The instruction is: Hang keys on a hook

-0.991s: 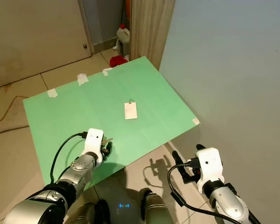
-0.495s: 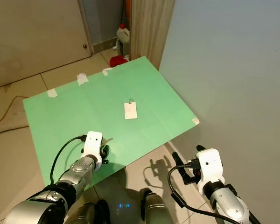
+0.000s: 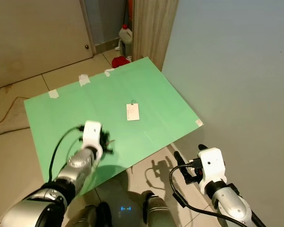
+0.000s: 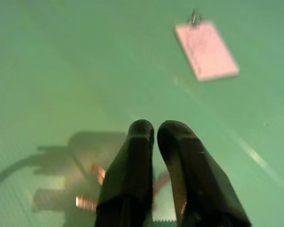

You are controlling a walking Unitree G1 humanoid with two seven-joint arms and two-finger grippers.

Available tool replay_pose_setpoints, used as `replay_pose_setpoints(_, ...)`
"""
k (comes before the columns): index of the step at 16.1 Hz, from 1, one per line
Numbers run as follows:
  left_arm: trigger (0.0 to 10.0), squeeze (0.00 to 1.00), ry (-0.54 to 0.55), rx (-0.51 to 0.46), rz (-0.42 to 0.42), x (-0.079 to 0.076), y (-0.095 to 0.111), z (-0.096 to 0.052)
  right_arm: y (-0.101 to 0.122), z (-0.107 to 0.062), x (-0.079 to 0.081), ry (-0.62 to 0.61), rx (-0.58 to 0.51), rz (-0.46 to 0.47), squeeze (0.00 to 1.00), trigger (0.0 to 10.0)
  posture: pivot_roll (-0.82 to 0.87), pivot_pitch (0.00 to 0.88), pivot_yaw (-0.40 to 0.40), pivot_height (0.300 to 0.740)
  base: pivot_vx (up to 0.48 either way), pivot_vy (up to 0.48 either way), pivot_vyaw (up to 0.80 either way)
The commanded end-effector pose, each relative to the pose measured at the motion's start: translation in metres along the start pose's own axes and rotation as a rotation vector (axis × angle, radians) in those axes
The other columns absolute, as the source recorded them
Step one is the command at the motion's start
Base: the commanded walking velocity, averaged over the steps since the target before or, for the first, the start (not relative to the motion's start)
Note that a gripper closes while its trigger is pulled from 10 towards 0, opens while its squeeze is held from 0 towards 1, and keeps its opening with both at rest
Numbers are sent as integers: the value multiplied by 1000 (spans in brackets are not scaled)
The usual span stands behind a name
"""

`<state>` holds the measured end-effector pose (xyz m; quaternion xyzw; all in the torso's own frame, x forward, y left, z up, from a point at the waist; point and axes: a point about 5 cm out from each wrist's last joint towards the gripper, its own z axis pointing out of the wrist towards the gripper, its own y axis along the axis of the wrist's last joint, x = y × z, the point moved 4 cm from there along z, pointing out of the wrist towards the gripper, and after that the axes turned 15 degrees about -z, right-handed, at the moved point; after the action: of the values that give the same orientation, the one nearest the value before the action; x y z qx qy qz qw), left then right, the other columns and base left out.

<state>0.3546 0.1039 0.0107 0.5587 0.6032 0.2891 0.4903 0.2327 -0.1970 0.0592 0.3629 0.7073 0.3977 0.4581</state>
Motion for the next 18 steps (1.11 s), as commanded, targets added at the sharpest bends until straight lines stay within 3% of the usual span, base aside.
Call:
replay_pose_setpoints(1,0,0,-15,-9,0,-2,2,0,-6,-2,3,7,25,14,0,10000,-368,227,-13,740,0,0,0)
replay_pose_setpoints(2,0,0,-8,-12,8,-1,3,1,-6,-1,3,10,25,15,0,10000,-365,227,-13,740,0,0,0)
replay_pose_setpoints(3,5098,0,25,4,58,3,2,1,-5,1,5,15,21,17,0,10000,-365,229,-15,740,0,0,0)
replay_pose_setpoints(4,10000,1000,31,17,66,4,-1,1,-3,2,6,19,16,19,0,10000,-368,229,-17,740,0,0,0)
replay_pose_setpoints(7,10000,1000,42,73,102,5,-14,-2,-1,-2,12,73,8,43,0,10000,-375,233,-20,740,0,0,0)
replay_pose_setpoints(10,10000,1000,41,124,115,2,-25,-3,2,-10,38,294,49,172,0,10000,-404,248,-18,740,0,0,0)
replay_pose_setpoints(18,10000,1000,81,170,88,0,-36,-5,10,-24,36,367,75,170,0,10000,-449,268,-43,740,0,0,0)
